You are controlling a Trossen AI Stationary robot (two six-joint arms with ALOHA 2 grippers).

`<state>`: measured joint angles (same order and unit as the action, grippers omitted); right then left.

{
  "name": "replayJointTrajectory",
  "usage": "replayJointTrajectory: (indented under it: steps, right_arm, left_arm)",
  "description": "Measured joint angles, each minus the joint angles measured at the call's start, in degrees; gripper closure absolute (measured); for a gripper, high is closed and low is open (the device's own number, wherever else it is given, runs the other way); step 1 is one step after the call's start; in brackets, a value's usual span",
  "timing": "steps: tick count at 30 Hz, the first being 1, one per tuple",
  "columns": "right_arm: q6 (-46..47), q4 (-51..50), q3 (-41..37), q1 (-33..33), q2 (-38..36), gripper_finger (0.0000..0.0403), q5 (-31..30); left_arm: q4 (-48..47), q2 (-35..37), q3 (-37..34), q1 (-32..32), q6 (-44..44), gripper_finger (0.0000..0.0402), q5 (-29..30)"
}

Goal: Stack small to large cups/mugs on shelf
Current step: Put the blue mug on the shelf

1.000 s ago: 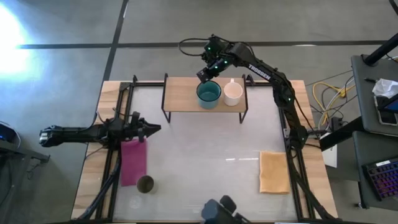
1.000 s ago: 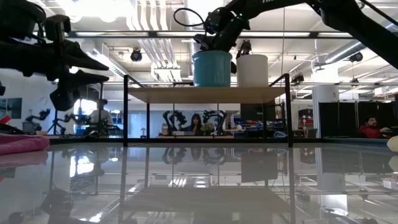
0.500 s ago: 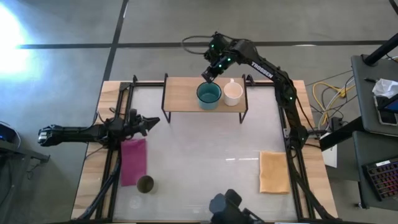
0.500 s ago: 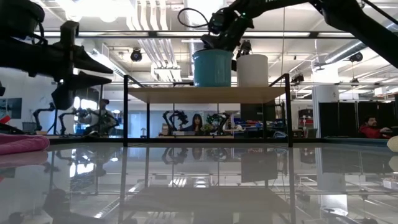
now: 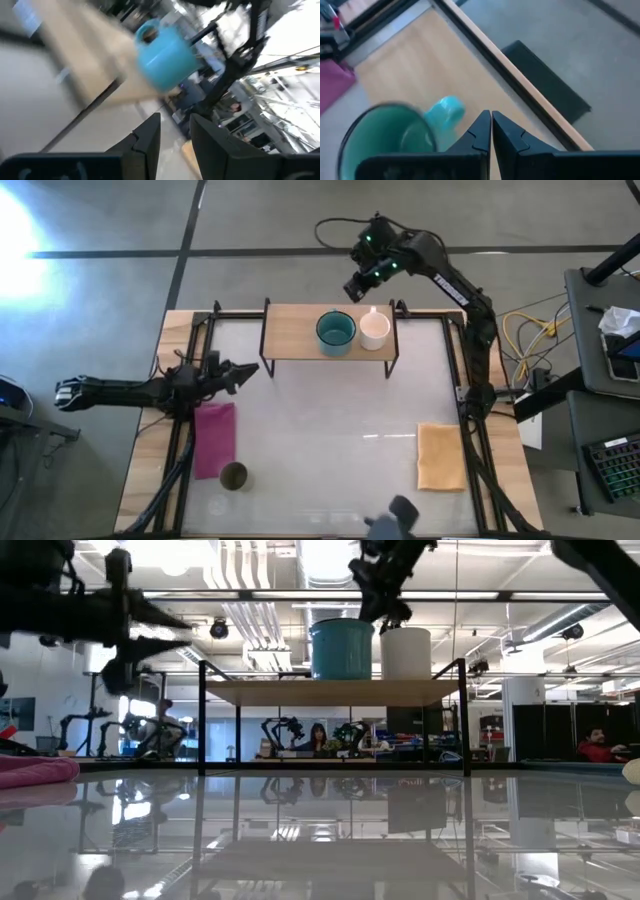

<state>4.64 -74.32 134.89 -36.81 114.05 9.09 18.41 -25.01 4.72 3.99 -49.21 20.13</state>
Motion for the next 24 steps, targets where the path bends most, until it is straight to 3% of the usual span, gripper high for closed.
replayJointTrajectory:
  steps: [4,8,15,24]
  right_arm:
    - [3.3,-4.1,0.0,4.2,-3.5,0.0394,-4.8]
    - [9.3,-8.0,0.0,9.8,-5.2,0.0394,-8.1]
    - [18.8,-14.2,-0.3,18.8,-3.5,0.0394,-10.7]
    - [27.4,-14.9,-0.4,26.5,0.4,0.0394,-10.7]
  left_arm:
    - [1.6,-5.9,4.5,1.6,6.0,0.0311,0.6]
    - [1.6,-11.9,8.5,4.5,6.4,0.0311,-0.7]
    - [2.9,-22.7,16.8,12.8,9.9,0.0311,-18.6]
    - [3.2,-33.1,25.7,17.5,15.7,0.0311,-30.7]
